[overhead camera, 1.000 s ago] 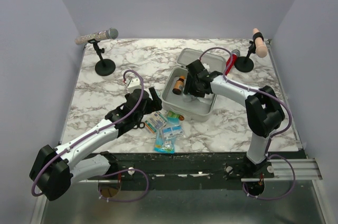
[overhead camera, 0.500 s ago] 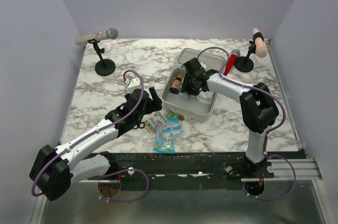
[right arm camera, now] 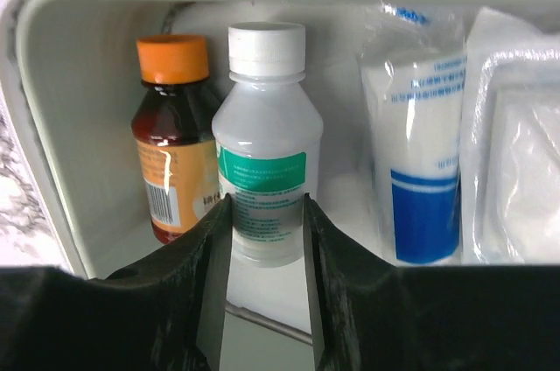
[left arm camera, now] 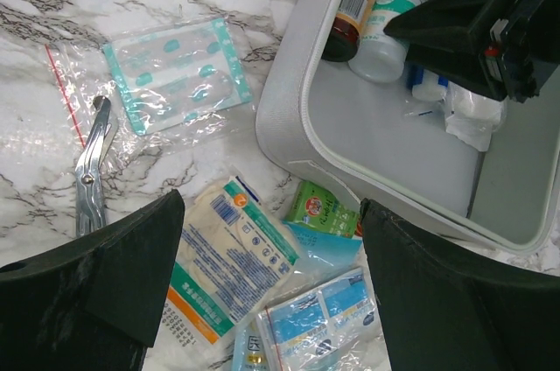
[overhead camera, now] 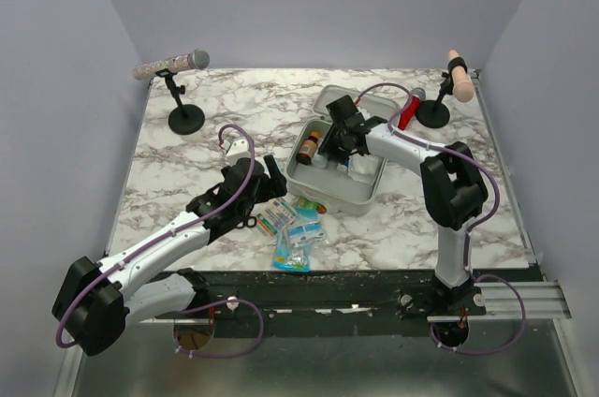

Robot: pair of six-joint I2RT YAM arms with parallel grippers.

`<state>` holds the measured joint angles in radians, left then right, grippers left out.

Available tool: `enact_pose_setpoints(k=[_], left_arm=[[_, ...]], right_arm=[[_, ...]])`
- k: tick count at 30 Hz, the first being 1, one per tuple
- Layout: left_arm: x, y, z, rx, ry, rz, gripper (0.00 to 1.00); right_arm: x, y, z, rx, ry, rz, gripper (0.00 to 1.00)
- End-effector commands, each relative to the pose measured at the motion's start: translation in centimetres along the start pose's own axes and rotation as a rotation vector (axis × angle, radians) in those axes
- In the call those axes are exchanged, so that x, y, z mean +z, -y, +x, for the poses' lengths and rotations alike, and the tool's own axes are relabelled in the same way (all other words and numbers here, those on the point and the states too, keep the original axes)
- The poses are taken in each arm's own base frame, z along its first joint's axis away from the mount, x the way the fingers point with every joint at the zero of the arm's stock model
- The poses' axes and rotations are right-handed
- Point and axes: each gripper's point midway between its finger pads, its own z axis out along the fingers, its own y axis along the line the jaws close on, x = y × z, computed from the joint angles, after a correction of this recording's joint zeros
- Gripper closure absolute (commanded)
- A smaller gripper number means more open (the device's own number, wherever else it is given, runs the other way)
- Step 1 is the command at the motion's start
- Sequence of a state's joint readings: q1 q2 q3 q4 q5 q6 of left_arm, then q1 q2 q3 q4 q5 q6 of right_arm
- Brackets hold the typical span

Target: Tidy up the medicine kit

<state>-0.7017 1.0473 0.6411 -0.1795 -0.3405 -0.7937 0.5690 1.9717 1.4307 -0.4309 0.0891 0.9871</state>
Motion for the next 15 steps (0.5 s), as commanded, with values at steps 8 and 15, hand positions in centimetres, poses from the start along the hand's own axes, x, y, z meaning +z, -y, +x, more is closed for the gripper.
enact_pose_setpoints(k=[8,15], left_arm=[[0.0,-0.7,0.6,0.006,-0.013,-0.015,0.08],[0.1,-0.6,0.5,0.003,-0.012,-0.016,0.08]], right_arm=[[-1.1,-1.1,-1.5,-0.033,0.028,-0.016,0.34],[-5.2,-0.7,-2.6,-0.091,0.071,-0.013,0.27]])
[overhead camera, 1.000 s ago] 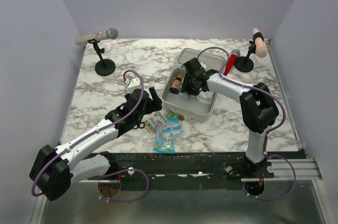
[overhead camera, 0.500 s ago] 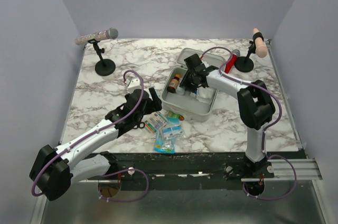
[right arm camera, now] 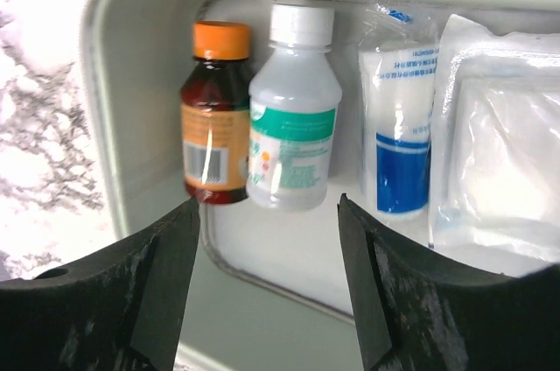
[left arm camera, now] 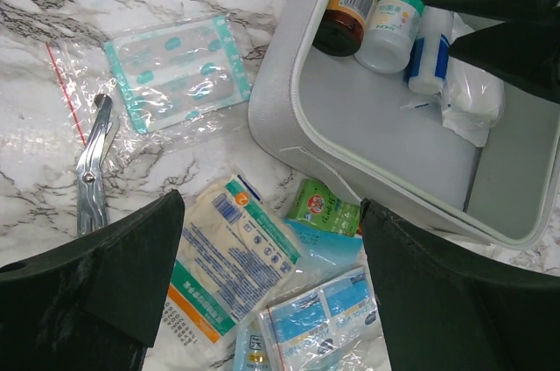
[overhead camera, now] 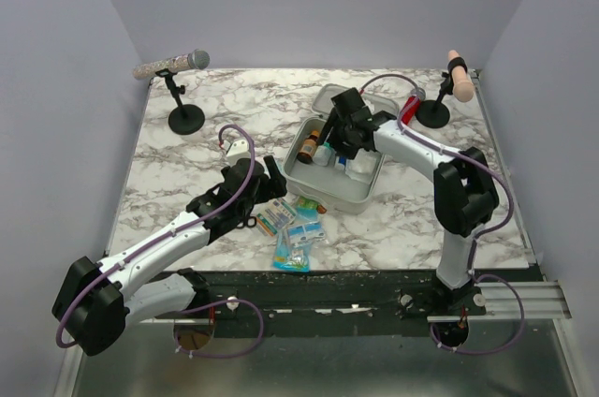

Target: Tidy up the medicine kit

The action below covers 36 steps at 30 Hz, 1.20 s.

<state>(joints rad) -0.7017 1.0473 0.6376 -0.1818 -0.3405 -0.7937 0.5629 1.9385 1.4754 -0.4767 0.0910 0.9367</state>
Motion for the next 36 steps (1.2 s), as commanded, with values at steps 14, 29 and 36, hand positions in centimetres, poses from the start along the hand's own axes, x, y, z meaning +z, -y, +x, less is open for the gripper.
enact_pose_setpoints(k=[14,29,36], left_arm=[[-0.2,-0.4,0.2,0.001,-0.006,-0.009,0.08],[-0.1,-0.8,0.4,0.018,-0.014,-0.031,0.08],[0.1,-0.9,0.6,0.021,-0.020,-0.036,0.08]], right_arm=[[-0.3,6.4,0.7,-0.190,0.052,0.146,0.52],[1.8,4.3,0.0,-0.185,0.044,0.114,0.57],[2.4,2.7,-0.3,-0.133,0.044,0.054,0.60]])
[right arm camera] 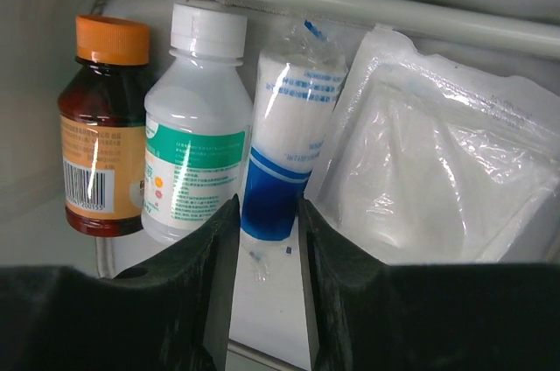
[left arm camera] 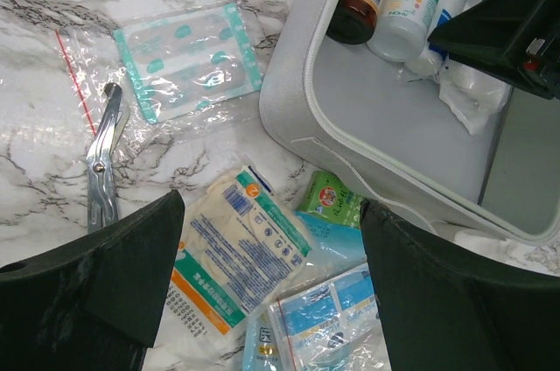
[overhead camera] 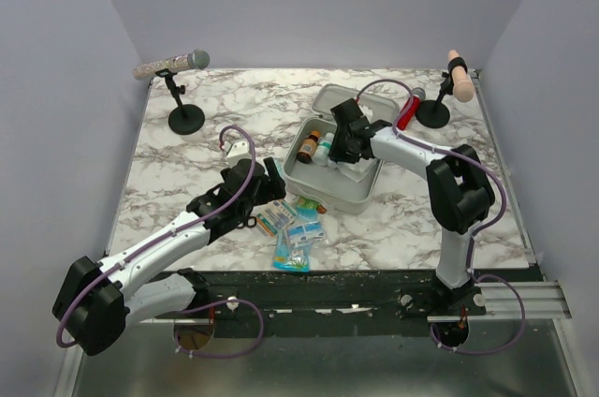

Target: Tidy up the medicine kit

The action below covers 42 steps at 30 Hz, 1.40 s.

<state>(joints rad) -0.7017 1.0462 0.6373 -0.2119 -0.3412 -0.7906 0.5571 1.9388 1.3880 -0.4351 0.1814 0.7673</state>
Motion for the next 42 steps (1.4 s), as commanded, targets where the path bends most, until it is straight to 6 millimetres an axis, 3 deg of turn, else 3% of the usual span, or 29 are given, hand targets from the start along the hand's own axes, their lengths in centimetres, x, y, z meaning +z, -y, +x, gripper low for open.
enact_pose_setpoints(k=[1,5,9,15,18,21,27,35,42], left_arm=[[0.2,-0.4,0.1,0.007,-0.001,-0.019,0.08],[0.3,-0.4,0.3,0.009,-0.005,-0.019,0.08],[0.4,-0.4,0.3,0.007,-0.006,-0.018,0.08],[0.3,-0.2,0.2,0.003,-0.002,-0.010,0.08],[0.4,-0.2,0.3,0.000,-0.003,-0.009,0.08],[0.4,-0.2,0.3,-0.003,-0.004,-0.007,0.08],[0.4,-0.3,0.3,0.000,-0.004,-0.010,0.08],[0.3,-0.1,0.1,0.001,-0.004,-0.010,0.08],[-0.4,-0.2,-0.5,-0.001,0.011,-0.013,0.08]], right_arm=[[1.0,-1.4,-0.7,0.034,0.005,-0.043,0.59],[0.5,-1.2,-0.8,0.015,0.014,-0.042,0.43],[-1.9,-0.8,-2.0,-0.006,0.088,-0.071,0.29],[-5.0,0.0,-3.1,-0.059,0.179,-0.106,0.22],[-5.1,0.8,-2.7,-0.100,0.171,-0.089,0.30],[-4.4,1.8,-1.6,-0.158,0.130,-0.052,0.54],[-2.8,4.4,0.7,-0.216,0.051,0.044,0.77],[-0.7,7.1,1.3,-0.201,0.010,0.193,0.80],[-0.4,7.8,-0.7,-0.137,0.053,0.226,0.79]])
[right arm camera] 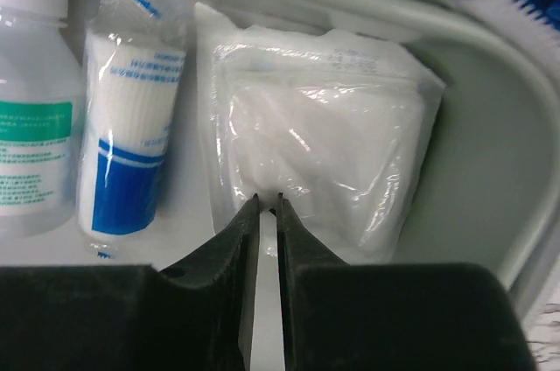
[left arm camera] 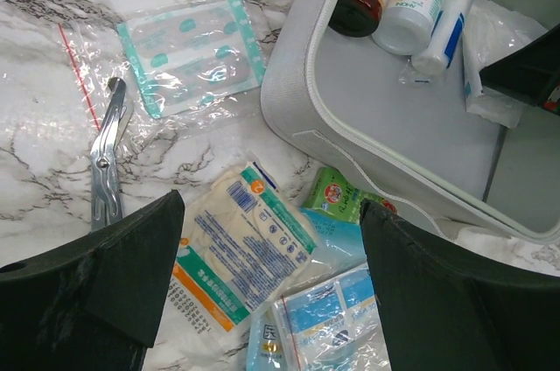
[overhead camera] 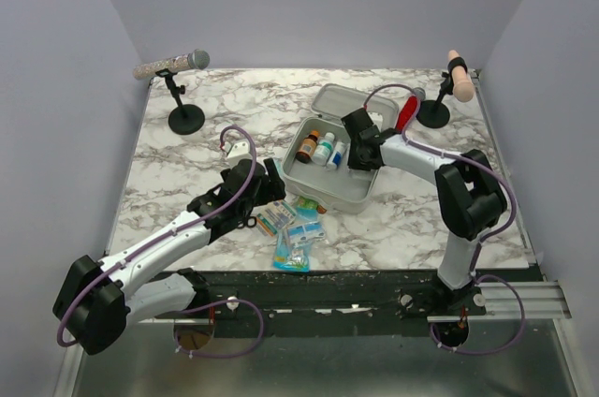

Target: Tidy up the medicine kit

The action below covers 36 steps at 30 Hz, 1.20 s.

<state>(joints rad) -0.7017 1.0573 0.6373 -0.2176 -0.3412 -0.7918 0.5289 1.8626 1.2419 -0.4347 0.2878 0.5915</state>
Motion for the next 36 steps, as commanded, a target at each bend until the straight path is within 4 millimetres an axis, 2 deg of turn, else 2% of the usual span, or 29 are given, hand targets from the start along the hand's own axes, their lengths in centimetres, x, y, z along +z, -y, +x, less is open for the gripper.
enact_pose_setpoints(k=[1,4,10,13,16,18,23,25,29,33,36], left_arm=[[-0.7,0.0,-1.0,-0.005,0.026,-0.003,0.08],[-0.9,-0.3,-1.1,-0.002,0.032,-0.016,0.08],[-1.3,-0.8,-1.6,0.003,0.059,-0.028,0.06],[-1.6,-0.6,-1.7,0.012,0.058,-0.014,0.06],[-1.6,-0.1,-1.0,0.038,0.032,0.030,0.07],[-1.6,0.5,0.1,0.034,-0.002,0.079,0.08],[-1.4,0.1,2.6,-0.014,-0.055,0.096,0.09],[-1.4,0.1,2.9,-0.025,-0.062,0.095,0.09],[-1.4,0.2,2.9,-0.026,-0.063,0.088,0.09],[-1.0,0.7,3.9,-0.020,-0.102,0.095,0.09],[-0.6,1.8,4.9,-0.004,-0.146,0.122,0.09]], right_arm=[[0.1,1.7,-1.9,0.034,0.041,0.081,0.78],[-1.4,0.5,-3.0,0.034,0.076,0.002,0.72],[-5.4,-1.5,-3.6,0.017,0.123,-0.120,0.47],[-8.1,-1.9,-3.7,-0.029,0.170,-0.164,0.42],[-10.7,-3.1,-2.2,-0.150,0.183,-0.269,0.43],[-12.4,-3.9,-0.5,-0.211,0.201,-0.344,0.46],[-14.9,-4.8,4.8,-0.286,0.219,-0.536,0.49],[-15.5,-5.1,6.6,-0.308,0.222,-0.591,0.49],[-14.1,-4.4,9.2,-0.316,0.177,-0.577,0.49],[-12.8,-4.2,10.1,-0.324,0.155,-0.556,0.54],[-11.9,-4.3,10.4,-0.330,0.147,-0.546,0.56]])
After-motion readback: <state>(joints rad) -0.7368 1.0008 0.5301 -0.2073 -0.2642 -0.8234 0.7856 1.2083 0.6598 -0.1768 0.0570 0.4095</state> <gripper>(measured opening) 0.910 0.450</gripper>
